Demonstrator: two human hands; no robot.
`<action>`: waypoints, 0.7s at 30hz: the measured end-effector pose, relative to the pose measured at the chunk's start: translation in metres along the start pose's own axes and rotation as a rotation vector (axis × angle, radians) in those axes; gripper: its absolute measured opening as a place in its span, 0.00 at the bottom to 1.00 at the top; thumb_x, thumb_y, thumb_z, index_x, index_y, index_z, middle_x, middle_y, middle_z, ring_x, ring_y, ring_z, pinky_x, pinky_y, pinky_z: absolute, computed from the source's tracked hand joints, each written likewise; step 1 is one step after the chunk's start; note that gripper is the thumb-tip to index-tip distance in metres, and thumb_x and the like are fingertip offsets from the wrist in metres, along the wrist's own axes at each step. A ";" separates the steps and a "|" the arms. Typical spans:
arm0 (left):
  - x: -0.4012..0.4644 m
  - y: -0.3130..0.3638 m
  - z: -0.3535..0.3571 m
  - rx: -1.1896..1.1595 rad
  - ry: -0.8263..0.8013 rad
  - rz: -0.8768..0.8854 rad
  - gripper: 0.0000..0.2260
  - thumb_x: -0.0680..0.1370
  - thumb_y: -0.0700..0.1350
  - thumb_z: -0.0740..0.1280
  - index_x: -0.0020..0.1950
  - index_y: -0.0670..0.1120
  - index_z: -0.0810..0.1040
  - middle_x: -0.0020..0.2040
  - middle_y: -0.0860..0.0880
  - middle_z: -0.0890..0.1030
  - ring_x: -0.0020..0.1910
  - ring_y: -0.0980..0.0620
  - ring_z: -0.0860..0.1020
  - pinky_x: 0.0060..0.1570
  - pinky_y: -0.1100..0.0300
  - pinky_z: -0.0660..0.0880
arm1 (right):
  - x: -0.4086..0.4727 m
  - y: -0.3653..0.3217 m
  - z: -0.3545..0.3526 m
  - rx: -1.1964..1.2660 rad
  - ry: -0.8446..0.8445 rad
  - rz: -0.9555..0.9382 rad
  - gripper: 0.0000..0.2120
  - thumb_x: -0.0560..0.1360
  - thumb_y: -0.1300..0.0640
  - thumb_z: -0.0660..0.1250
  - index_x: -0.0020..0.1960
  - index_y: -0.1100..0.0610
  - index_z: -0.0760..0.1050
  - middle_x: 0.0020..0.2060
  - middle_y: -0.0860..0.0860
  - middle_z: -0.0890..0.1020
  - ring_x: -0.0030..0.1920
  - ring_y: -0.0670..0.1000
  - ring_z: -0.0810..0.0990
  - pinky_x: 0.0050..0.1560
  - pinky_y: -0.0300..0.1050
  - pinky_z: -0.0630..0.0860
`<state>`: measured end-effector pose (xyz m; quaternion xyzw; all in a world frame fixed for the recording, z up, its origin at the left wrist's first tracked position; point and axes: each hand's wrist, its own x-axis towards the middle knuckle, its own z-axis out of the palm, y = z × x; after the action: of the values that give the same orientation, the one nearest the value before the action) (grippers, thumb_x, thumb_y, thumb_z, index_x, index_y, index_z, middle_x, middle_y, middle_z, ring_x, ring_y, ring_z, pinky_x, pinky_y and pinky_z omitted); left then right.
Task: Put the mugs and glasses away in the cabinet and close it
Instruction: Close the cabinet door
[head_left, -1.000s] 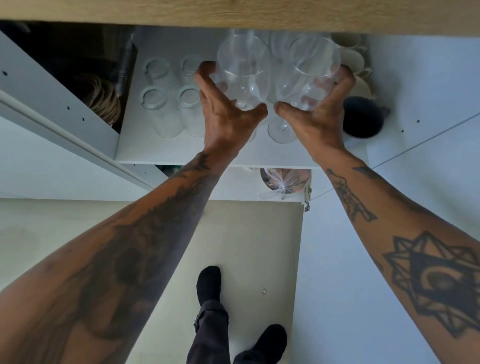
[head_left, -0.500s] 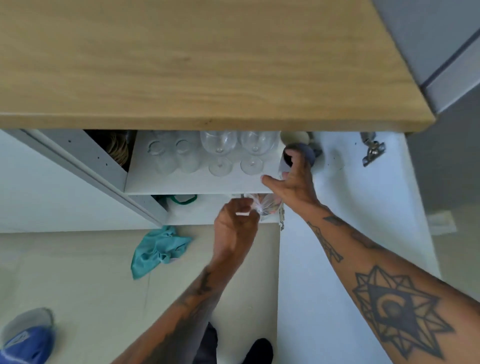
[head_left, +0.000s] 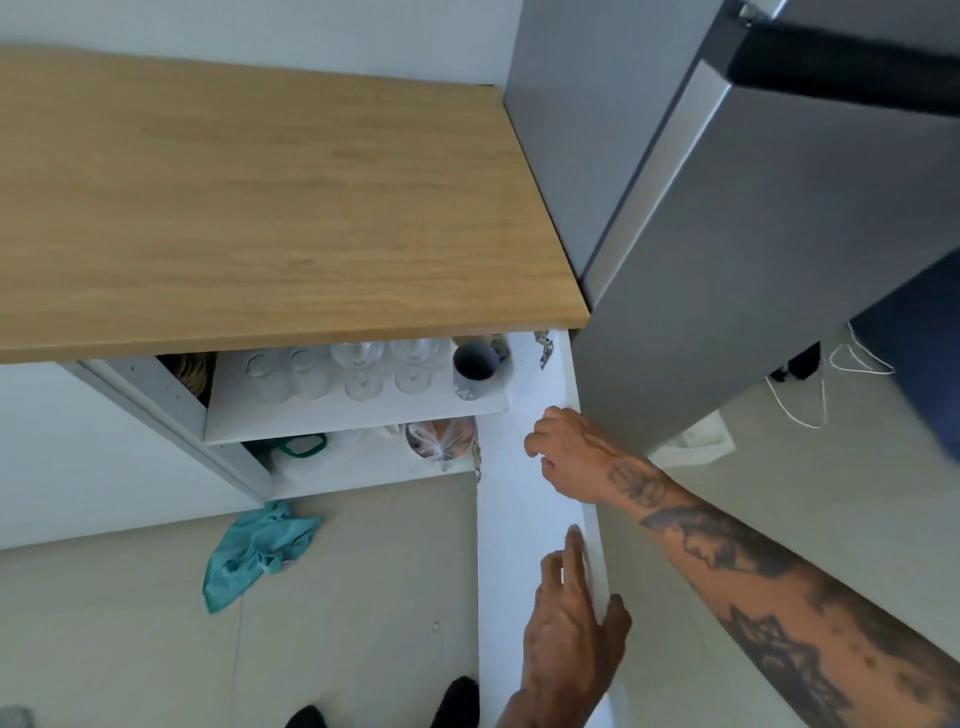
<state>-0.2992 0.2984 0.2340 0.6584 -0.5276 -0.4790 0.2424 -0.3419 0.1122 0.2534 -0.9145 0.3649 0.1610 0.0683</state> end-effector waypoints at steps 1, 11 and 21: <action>-0.002 -0.002 -0.005 0.015 -0.024 0.004 0.37 0.81 0.54 0.61 0.84 0.49 0.45 0.75 0.50 0.64 0.70 0.49 0.72 0.64 0.56 0.73 | -0.007 -0.005 0.004 -0.043 0.004 -0.007 0.14 0.78 0.62 0.57 0.58 0.57 0.78 0.50 0.52 0.81 0.57 0.54 0.74 0.64 0.45 0.66; -0.022 -0.033 -0.072 0.139 0.054 0.059 0.29 0.85 0.50 0.56 0.84 0.49 0.47 0.77 0.48 0.66 0.70 0.48 0.73 0.67 0.57 0.72 | 0.020 -0.067 0.013 0.099 0.214 0.261 0.13 0.79 0.60 0.58 0.50 0.57 0.81 0.43 0.52 0.84 0.50 0.54 0.78 0.71 0.44 0.59; -0.040 -0.107 -0.179 0.575 0.280 0.100 0.29 0.83 0.48 0.63 0.83 0.52 0.57 0.63 0.52 0.80 0.52 0.51 0.82 0.48 0.56 0.80 | 0.070 -0.159 -0.001 0.243 0.359 0.387 0.13 0.81 0.57 0.53 0.50 0.54 0.77 0.43 0.49 0.83 0.50 0.52 0.80 0.76 0.52 0.56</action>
<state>-0.0909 0.3368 0.2364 0.7327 -0.6344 -0.2027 0.1399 -0.1839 0.1816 0.2315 -0.8269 0.5553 -0.0385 0.0798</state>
